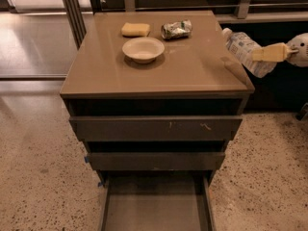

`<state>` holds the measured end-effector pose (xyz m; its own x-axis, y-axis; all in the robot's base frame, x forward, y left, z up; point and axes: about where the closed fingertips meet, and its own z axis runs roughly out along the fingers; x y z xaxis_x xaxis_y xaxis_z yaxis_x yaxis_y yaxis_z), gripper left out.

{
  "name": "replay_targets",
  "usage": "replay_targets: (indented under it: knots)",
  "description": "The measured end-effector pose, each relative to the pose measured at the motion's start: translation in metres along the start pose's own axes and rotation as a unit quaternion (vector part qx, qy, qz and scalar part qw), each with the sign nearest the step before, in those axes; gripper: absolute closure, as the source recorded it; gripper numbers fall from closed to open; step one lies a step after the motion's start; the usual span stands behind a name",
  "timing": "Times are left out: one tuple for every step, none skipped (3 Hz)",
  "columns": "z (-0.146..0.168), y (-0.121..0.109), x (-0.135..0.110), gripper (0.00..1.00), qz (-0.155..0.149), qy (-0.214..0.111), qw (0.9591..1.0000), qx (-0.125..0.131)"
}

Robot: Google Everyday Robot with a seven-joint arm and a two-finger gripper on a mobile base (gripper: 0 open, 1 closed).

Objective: Place blue plastic bottle into bottom drawer

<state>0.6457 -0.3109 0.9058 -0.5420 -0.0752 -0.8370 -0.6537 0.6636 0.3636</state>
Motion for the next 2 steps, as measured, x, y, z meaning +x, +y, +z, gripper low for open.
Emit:
replay_targets:
  knots:
    - [-0.034,0.018,0.023,1.00,0.042,-0.060,0.9973,-0.004]
    - [-0.040,0.024,0.058,1.00,0.077,-0.068,0.9947,-0.010]
